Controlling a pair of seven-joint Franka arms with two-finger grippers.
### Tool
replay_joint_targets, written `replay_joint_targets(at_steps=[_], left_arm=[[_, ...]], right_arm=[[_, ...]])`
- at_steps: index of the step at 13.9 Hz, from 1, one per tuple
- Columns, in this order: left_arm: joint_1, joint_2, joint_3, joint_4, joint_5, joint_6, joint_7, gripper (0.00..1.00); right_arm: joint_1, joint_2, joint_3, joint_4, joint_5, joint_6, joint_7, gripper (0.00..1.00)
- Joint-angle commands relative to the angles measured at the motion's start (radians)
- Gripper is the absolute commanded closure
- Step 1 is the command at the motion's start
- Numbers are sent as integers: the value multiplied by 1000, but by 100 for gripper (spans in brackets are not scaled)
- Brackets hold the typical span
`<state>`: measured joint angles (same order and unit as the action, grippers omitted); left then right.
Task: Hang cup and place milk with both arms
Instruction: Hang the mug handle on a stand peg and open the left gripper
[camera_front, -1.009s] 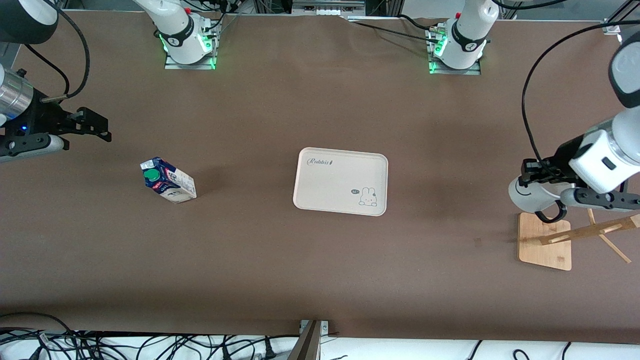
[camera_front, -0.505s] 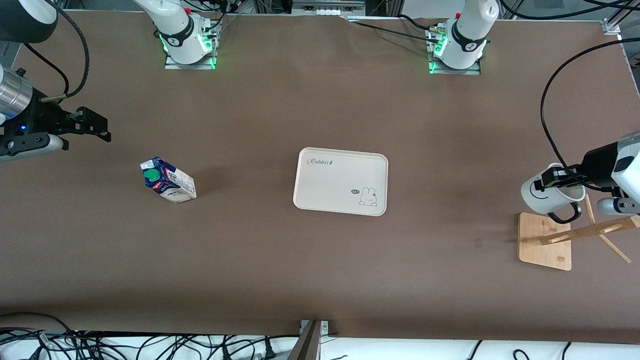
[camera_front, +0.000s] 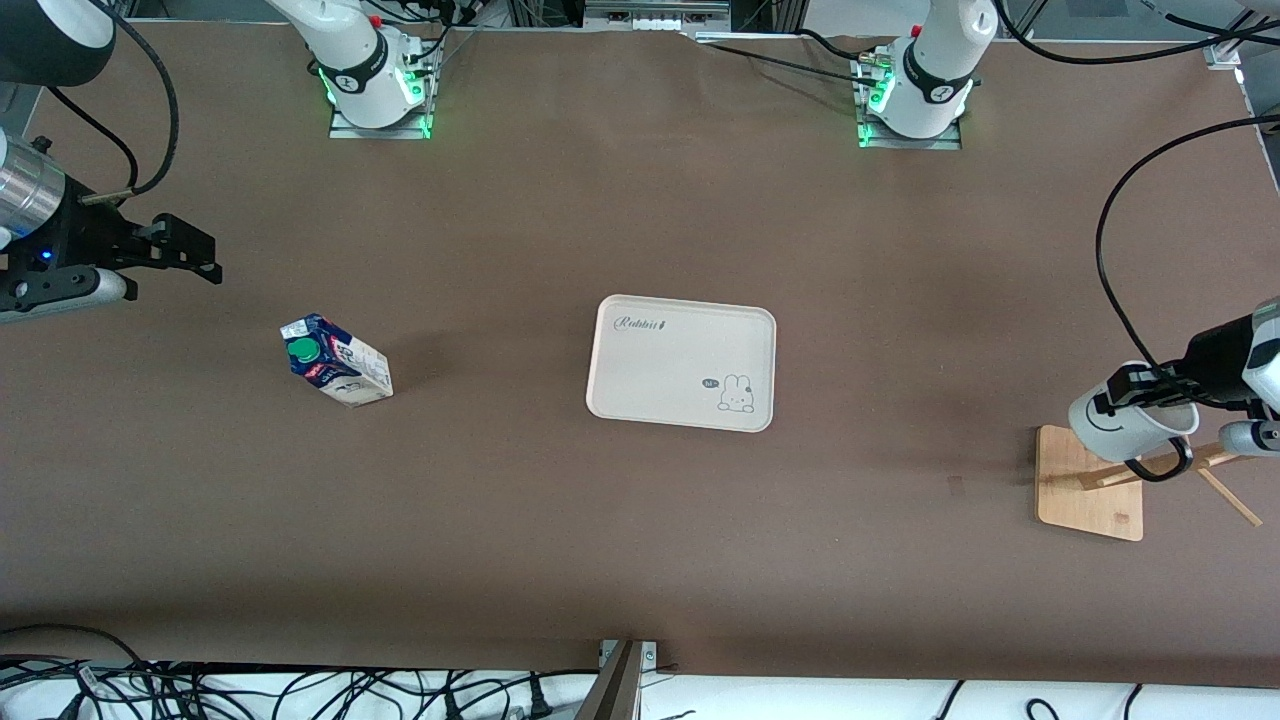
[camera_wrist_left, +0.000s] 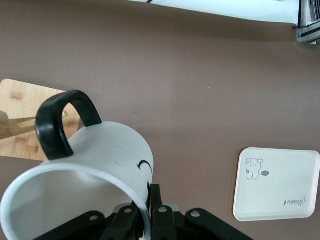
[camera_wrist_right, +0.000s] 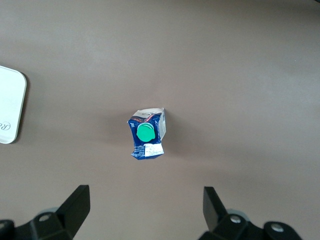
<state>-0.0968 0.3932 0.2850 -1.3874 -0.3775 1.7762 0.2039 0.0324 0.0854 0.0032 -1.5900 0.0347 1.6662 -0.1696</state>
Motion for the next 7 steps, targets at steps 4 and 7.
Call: replay_joint_targets(at_steps=[4, 7], left_arm=[[3, 6, 40, 45, -24, 14, 28, 100], [34, 6, 40, 39, -61, 11, 31, 100]], right_arm=[[-8, 7, 9, 21, 2, -13, -2, 0], [-9, 7, 8, 18, 2, -13, -4, 0]])
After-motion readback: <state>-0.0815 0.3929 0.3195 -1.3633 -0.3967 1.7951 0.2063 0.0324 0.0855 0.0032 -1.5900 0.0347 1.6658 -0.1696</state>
